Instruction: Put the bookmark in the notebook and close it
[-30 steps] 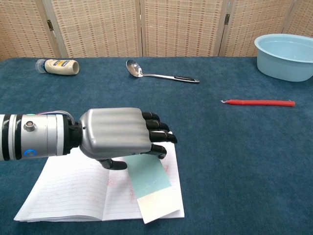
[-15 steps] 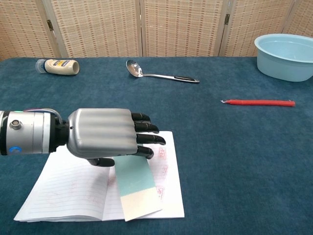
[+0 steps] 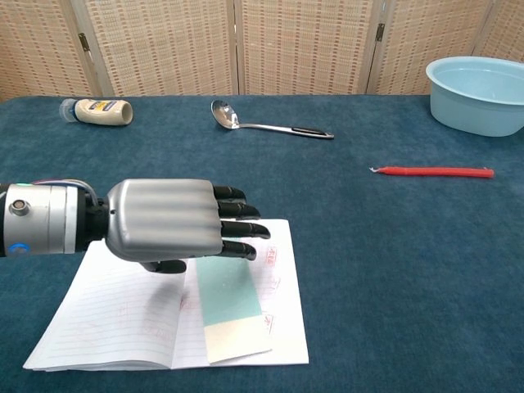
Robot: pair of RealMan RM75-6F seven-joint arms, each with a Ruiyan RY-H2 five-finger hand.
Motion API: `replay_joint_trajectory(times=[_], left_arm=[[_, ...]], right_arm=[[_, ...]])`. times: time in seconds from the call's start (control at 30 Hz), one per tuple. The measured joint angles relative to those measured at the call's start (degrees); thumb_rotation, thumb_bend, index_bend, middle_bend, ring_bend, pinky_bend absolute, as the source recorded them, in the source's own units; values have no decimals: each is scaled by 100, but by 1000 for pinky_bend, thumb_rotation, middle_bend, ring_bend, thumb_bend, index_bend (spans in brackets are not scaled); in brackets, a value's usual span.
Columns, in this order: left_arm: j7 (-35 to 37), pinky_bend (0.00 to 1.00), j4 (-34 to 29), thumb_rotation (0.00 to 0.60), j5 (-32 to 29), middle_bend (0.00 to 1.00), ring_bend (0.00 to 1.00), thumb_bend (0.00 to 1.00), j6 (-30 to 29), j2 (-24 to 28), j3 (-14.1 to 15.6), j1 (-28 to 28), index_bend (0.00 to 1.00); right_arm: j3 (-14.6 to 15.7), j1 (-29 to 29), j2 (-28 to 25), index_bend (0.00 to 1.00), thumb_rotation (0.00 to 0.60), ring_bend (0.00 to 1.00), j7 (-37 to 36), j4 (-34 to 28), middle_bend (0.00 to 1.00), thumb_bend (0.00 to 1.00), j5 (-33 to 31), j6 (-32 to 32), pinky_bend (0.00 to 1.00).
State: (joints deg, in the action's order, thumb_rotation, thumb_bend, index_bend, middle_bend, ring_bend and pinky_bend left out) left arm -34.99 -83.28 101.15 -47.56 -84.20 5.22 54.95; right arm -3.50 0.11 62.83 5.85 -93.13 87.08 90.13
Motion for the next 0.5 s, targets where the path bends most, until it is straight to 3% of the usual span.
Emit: replay_joint_trajectory(times=[0.2,0.37,0.5], left_arm=[[71,174,-222,600,-212,87,97,374,44,109,-28,-89,168],[725,174,-664,600,-469,87,94,633,70,356,-41,-169,200],[963,169,-934,600,-508,74,73,712,69,531,-23,-215,208]], right_arm=[[0,-14,-6,81,600,81,-24,11,140,210,14,24,114],[3,-4,8,81,600,81,-41,29,140,210,40,11,114],[9,7,30,81,600,81,-56,46,140,210,62,-3,114]])
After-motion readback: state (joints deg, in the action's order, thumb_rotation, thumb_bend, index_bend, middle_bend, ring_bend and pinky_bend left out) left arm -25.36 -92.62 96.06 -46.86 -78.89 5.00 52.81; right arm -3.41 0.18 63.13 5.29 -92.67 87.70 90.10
